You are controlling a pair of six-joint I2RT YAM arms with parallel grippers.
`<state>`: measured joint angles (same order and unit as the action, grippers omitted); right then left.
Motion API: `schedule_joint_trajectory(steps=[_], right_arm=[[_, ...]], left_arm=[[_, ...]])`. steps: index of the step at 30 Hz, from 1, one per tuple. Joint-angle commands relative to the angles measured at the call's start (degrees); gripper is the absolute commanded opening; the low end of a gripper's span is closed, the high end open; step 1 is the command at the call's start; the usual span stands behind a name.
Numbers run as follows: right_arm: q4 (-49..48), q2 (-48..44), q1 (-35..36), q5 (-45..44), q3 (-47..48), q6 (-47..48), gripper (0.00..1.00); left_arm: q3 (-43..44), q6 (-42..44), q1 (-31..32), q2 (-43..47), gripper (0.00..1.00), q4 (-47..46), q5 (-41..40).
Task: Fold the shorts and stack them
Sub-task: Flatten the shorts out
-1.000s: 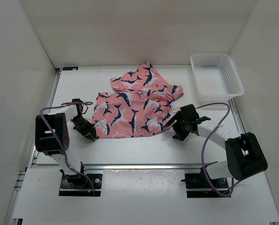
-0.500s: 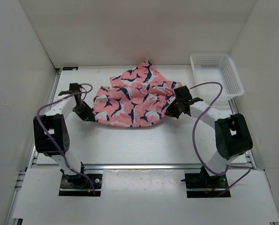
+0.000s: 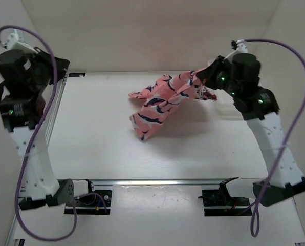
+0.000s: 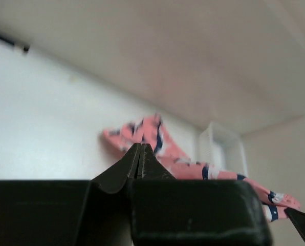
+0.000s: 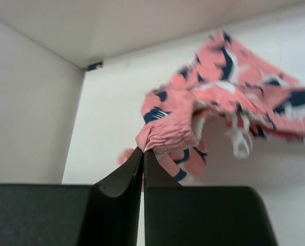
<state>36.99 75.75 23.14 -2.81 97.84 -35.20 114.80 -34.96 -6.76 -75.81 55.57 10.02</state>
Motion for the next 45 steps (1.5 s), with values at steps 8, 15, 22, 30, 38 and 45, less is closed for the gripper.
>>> schedule_joint_trajectory(steps=[8, 15, 22, 30, 38, 45], right_arm=[[9.9, -11.7, 0.8, 0.4, -10.5, 6.6, 0.0], [12.0, -20.4, 0.8, -8.2, -27.0, 3.5, 0.0], [14.7, -23.5, 0.2, -11.6, -32.4, 1.1, 0.0], [14.2, -22.9, 0.2, -11.1, -35.6, -1.3, 0.0], [14.2, -22.9, 0.2, -11.1, -35.6, -0.7, 0.0], [14.2, -22.3, 0.2, -11.1, -36.1, -0.7, 0.0]], left_arm=[[-11.6, 2.8, 3.2, 9.1, 0.1, 2.9, 7.7], [-32.1, 5.6, 15.0, 5.6, 0.12, 2.2, 11.0], [-46.4, 3.8, 33.6, 0.5, 0.74, -2.9, 9.8], [-47.8, 3.6, 52.1, -11.9, 1.0, -5.8, 2.6], [-39.7, 2.5, 58.0, -25.1, 1.0, -7.8, -5.5], [-34.9, 6.7, 58.0, -31.6, 0.74, -9.5, -2.1]])
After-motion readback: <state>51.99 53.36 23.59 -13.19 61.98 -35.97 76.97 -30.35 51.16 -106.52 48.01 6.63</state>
